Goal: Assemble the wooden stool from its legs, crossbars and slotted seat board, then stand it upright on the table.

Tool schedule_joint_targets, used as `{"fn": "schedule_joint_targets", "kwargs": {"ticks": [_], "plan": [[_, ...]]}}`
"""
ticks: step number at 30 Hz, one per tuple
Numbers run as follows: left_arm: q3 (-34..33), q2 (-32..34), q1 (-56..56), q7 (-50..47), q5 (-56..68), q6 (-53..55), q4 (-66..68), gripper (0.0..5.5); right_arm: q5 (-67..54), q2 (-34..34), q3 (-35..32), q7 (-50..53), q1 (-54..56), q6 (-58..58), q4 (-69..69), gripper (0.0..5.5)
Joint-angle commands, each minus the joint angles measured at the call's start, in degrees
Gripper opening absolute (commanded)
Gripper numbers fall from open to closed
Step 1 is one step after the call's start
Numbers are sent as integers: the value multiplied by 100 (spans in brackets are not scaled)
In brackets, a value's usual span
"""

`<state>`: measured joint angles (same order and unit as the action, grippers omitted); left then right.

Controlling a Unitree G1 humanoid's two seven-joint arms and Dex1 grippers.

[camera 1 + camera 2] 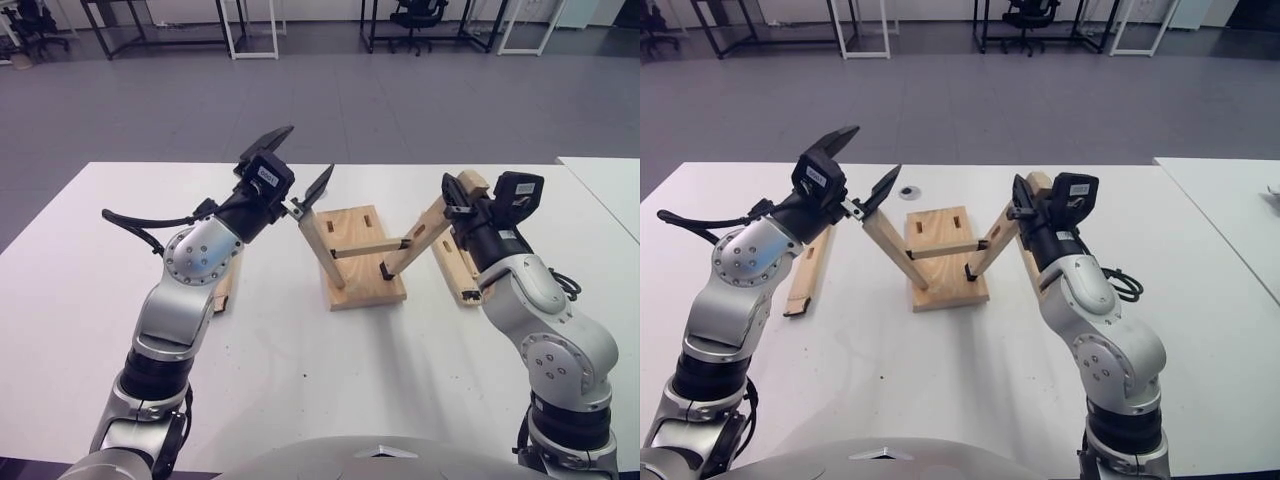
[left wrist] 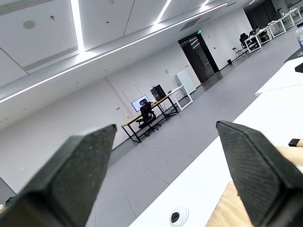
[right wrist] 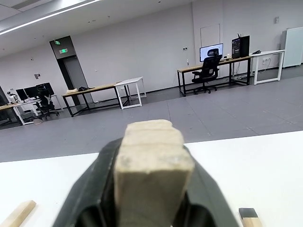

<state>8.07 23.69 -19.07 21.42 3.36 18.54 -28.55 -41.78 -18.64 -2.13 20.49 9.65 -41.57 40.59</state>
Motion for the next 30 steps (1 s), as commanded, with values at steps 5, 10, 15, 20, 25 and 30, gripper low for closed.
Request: {"fn": "schedule_joint_targets", "kwargs": {"ticks": [5,10,15,20,25,30], "plan": [[593,-382,-128,110,-208,164,588,390,99,-86,341,-175,-102,-1150,-794,109],[560,-997,-652,-91,-96,45,951,390,-255,254,220,-273,-175,-1097,-1155,109],[493,-963,-549,18,-138,-14,978,390,72,54,-160,-632,99,-539,-1364,109],[-98,-764,-1166,355,474,645,849,390,558,-220,59,-1119,283,-222,-1243,109],[-1400,-704,-3903,527,2379,3993,1285,390,952,-245,330,-1203,87,-62,-1077,109],[478,-25,-5056,2044,2667,5595,2658,390,1184,58,551,-823,-151,-126,-1002,109]]}}
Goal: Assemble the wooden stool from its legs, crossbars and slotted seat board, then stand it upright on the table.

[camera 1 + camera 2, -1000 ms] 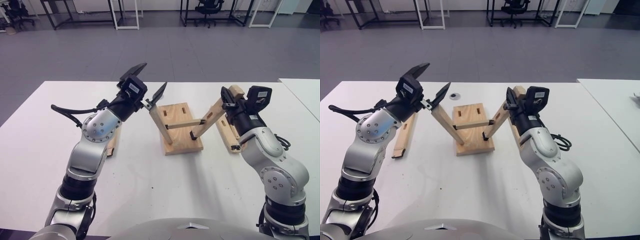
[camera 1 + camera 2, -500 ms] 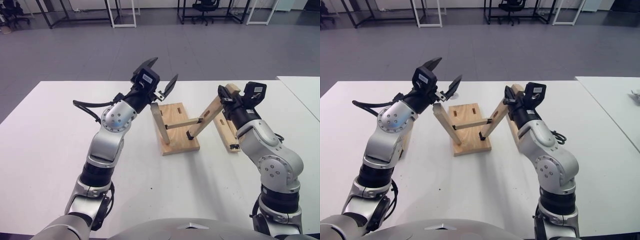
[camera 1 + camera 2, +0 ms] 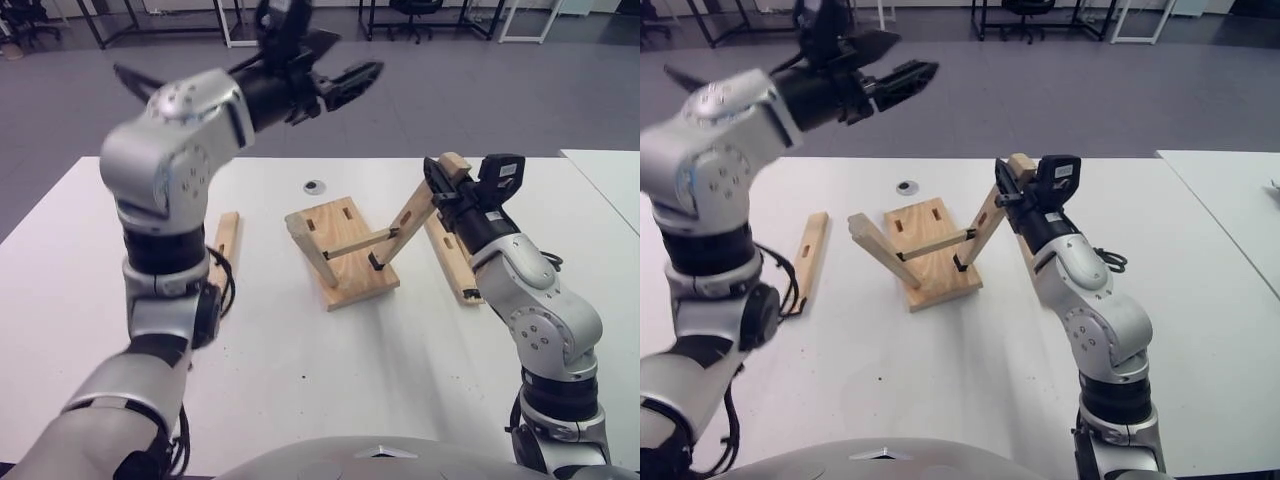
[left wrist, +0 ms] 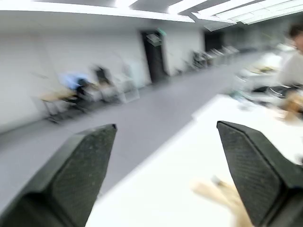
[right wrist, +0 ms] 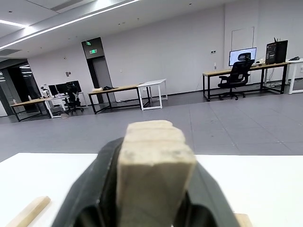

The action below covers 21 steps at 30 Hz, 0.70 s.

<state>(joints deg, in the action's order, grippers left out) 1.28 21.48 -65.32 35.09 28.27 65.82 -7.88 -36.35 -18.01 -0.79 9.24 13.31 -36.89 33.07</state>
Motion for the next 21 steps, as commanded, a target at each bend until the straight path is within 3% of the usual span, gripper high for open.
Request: {"fn": "schedule_joint_targets", "kwargs": {"ticks": [1,5,8,11,16,21], "plan": [[1647,195,-508,873,245,1136,602,390,694,89,493,414,-558,-649,-233,109],[3055,330,-702,1474,250,1463,602,390,842,390,817,734,-619,-802,-113,109],[3840,606,-725,1898,-67,989,709,390,949,566,992,875,-662,-865,-66,109],[4441,876,-639,2224,-466,415,884,335,1018,629,1030,949,-722,-864,-39,109],[4783,916,-630,2633,-996,-234,1436,232,1116,762,1098,985,-759,-846,-14,109],[4719,738,-574,2803,-1323,-582,1803,137,1142,814,1117,989,-769,-870,-5,109]]}}
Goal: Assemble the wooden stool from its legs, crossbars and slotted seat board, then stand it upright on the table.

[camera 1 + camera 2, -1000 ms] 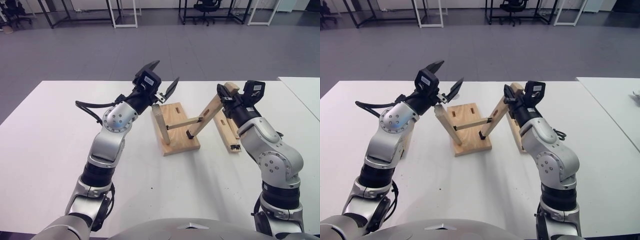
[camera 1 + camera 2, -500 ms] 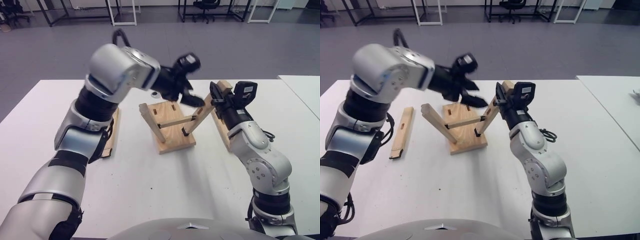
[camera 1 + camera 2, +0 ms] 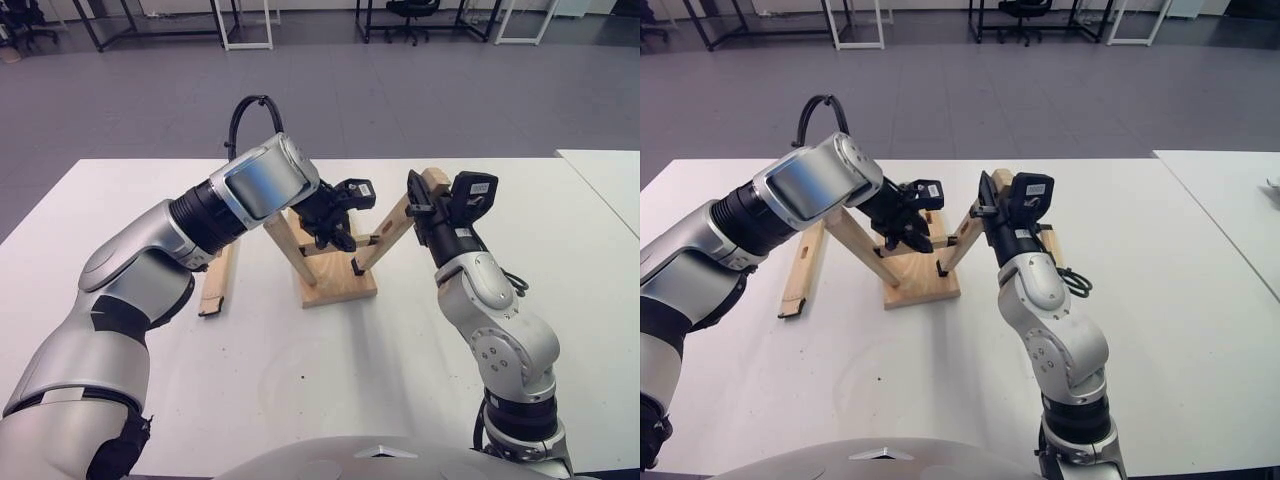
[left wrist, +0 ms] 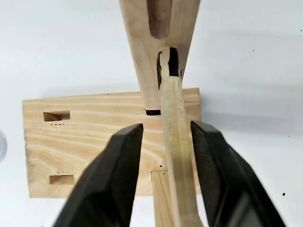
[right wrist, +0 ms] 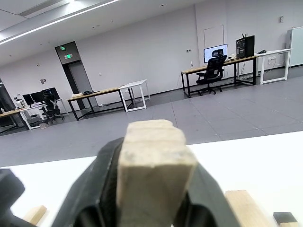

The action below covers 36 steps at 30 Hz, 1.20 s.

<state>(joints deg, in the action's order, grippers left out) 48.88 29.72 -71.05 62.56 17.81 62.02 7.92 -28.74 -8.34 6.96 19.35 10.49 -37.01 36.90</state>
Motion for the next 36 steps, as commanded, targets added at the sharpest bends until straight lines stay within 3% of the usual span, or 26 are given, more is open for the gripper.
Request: {"fn": "schedule_joint_targets", "kwargs": {"ticks": [1,6,13,19,24,36], "plan": [[-60,-124,16,92,-295,-222,208,117,382,-150,343,-23,-486,-863,-388,109],[-85,-191,55,209,-391,-278,68,64,407,-132,370,-9,-484,-894,-389,109],[-277,-67,166,138,-500,-287,-272,61,495,-122,356,-12,-493,-962,-402,109],[-819,422,625,-1,-476,-136,-1048,55,551,-190,161,22,-573,-1044,-402,109],[-1192,448,797,-89,-419,5,-1210,41,579,-296,87,-88,-548,-1133,-345,109],[-844,449,1198,9,-609,-165,-1180,41,646,-143,286,-142,97,-1650,-247,109]]}}
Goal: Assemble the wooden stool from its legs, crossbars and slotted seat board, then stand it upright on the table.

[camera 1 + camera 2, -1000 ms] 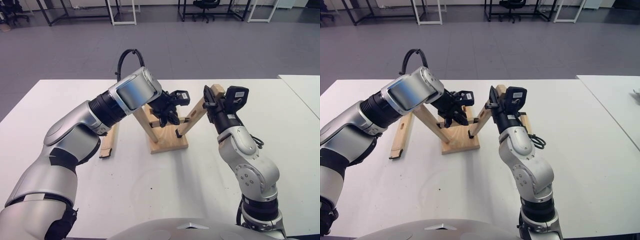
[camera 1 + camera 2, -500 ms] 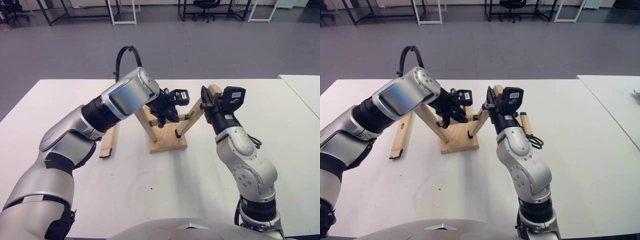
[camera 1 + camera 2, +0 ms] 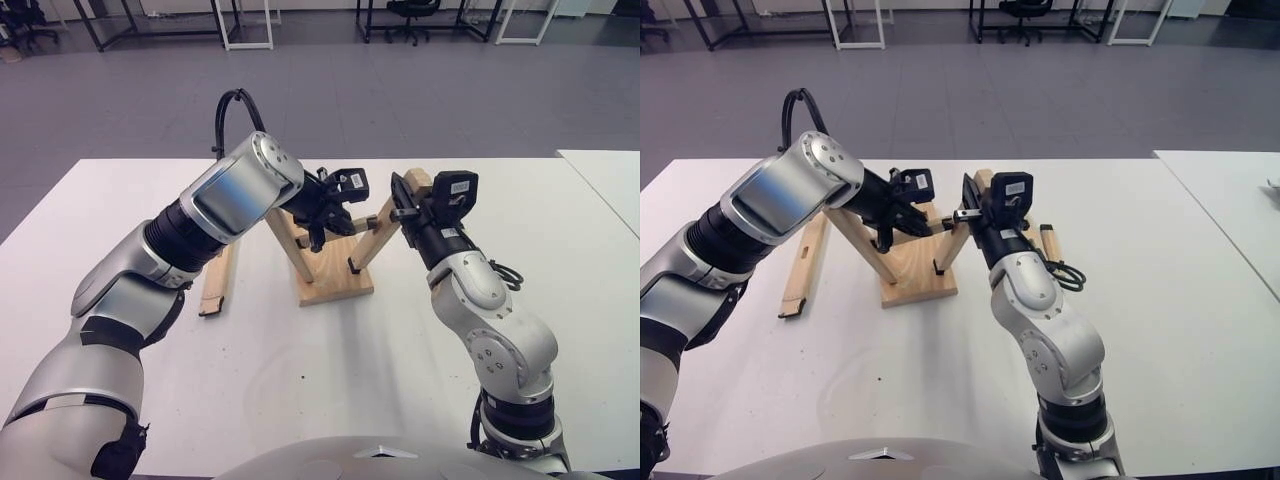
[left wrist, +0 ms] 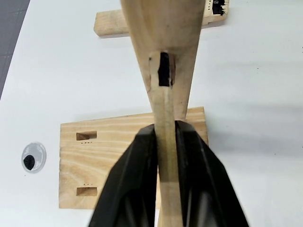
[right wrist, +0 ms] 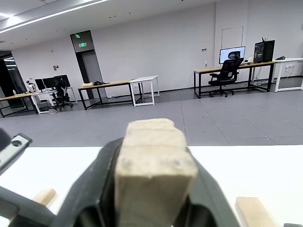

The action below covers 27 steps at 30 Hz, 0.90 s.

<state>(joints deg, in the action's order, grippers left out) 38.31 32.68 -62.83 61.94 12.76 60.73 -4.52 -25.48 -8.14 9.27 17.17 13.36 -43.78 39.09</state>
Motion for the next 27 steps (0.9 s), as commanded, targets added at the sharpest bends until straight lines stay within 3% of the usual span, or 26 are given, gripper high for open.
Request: {"fn": "schedule_joint_targets", "kwargs": {"ticks": [1,7,14,23,24,27], "plan": [[279,135,382,69,-156,-90,105,41,316,-130,32,81,-149,-1055,-477,109],[492,-209,228,85,-350,-110,628,41,215,129,-70,25,-63,-1556,-418,109],[232,-331,79,190,-161,181,528,183,274,302,-262,-38,-81,-1692,-460,109],[-1031,-45,-870,156,-316,-945,956,340,554,120,-297,-309,-71,-1495,-515,109],[-1272,-38,-1005,73,-294,-1049,1058,343,541,144,-311,-368,-79,-1478,-545,152],[-2371,35,-1297,-486,-104,-973,1136,343,505,198,-307,-608,-152,-1531,-619,206]]}}
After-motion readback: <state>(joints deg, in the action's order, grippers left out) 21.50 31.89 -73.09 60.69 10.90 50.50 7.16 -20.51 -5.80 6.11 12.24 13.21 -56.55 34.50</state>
